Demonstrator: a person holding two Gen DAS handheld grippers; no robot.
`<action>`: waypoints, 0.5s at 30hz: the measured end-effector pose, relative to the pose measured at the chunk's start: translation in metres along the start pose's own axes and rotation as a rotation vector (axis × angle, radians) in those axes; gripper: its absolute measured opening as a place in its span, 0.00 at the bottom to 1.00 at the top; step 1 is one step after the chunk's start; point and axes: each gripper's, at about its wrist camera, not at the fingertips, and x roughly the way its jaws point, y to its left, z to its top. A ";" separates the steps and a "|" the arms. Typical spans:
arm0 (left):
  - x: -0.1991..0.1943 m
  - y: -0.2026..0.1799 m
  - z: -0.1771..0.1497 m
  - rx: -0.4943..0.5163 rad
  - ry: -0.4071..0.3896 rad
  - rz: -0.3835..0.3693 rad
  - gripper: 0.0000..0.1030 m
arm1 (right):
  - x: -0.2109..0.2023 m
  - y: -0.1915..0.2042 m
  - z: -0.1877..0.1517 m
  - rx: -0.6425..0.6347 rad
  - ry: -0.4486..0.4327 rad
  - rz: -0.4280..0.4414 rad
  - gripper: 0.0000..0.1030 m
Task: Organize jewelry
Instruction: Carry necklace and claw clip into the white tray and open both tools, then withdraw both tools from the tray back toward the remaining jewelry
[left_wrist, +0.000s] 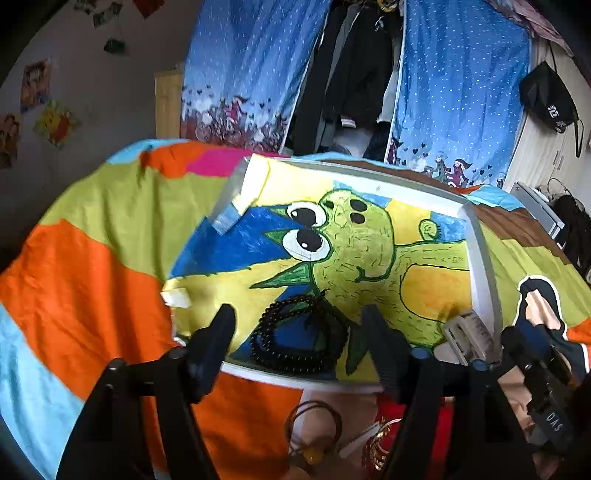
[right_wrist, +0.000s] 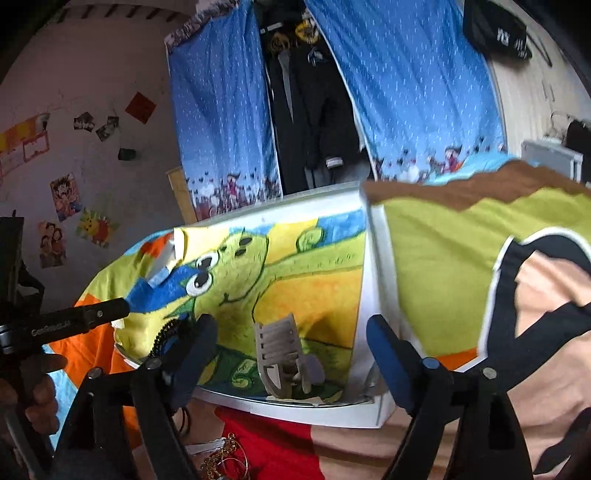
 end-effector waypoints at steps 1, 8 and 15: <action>-0.009 -0.001 -0.002 0.000 -0.018 0.007 0.81 | -0.009 0.003 0.001 -0.013 -0.024 -0.012 0.88; -0.073 -0.007 -0.017 0.012 -0.158 0.028 0.97 | -0.065 0.020 0.002 -0.073 -0.158 -0.037 1.00; -0.134 -0.009 -0.044 0.015 -0.249 0.000 0.97 | -0.132 0.044 -0.014 -0.118 -0.270 -0.056 1.00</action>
